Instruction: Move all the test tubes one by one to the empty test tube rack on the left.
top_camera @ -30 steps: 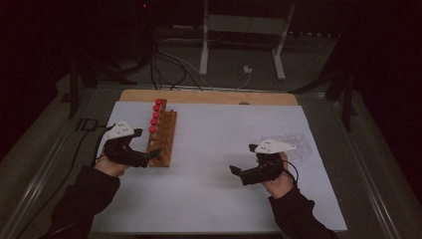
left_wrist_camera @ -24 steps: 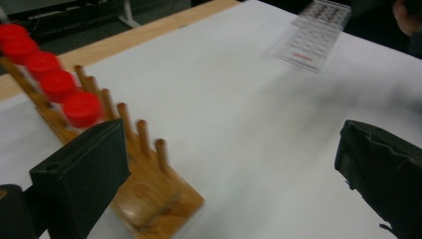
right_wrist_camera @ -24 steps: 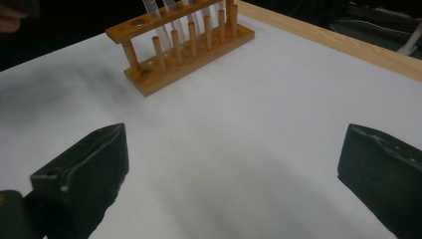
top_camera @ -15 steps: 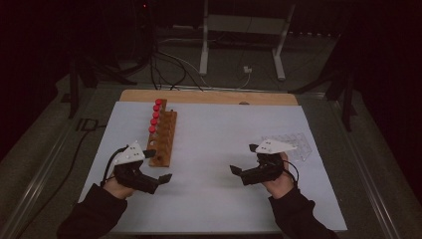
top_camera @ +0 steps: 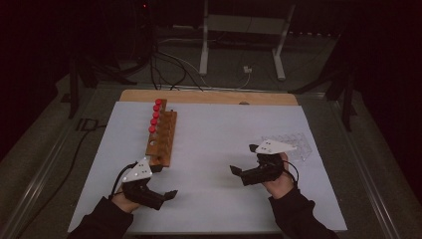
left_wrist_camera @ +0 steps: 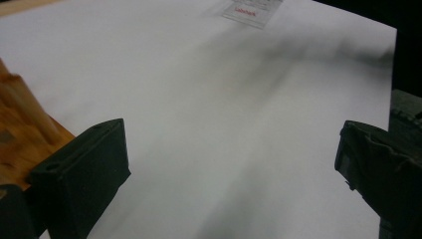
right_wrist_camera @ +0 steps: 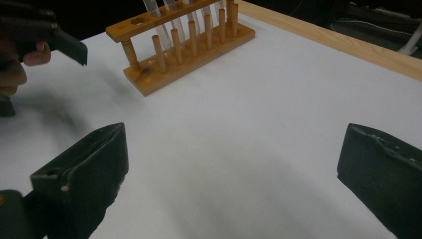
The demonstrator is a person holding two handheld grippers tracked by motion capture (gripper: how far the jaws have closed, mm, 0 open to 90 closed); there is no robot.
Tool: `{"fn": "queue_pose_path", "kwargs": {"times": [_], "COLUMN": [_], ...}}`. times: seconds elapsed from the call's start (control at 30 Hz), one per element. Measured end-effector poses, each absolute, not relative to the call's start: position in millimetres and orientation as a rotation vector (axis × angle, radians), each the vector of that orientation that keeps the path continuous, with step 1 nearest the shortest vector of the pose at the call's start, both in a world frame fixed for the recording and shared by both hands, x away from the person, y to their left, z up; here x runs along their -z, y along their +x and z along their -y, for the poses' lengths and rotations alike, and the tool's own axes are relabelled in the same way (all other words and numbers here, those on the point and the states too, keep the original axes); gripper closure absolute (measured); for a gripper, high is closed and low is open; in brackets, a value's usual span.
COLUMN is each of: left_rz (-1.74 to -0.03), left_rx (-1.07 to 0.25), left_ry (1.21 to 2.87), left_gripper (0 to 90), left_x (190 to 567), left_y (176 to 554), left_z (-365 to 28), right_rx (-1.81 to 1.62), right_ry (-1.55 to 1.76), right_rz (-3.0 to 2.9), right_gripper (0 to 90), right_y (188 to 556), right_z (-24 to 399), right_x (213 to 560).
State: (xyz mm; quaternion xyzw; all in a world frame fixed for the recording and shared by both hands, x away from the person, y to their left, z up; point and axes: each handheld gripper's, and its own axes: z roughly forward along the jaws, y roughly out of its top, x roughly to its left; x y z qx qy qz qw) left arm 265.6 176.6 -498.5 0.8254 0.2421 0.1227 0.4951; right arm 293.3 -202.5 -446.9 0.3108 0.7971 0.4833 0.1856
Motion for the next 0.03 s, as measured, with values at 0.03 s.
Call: {"fn": "queue_pose_path", "kwargs": {"times": [0.03], "left_rz": [-0.579], "left_rx": [-0.302], "left_ry": [2.003], "left_gripper": [1.4], "left_x": [498.9], "left_y": [265.1], "left_z": [-176.8], "right_rx": [-1.362], "right_ry": [0.877], "right_rz": [-2.246], "right_gripper": [0.0], "right_y": [293.3], "right_z": [202.6], "right_x": [447.2]}}
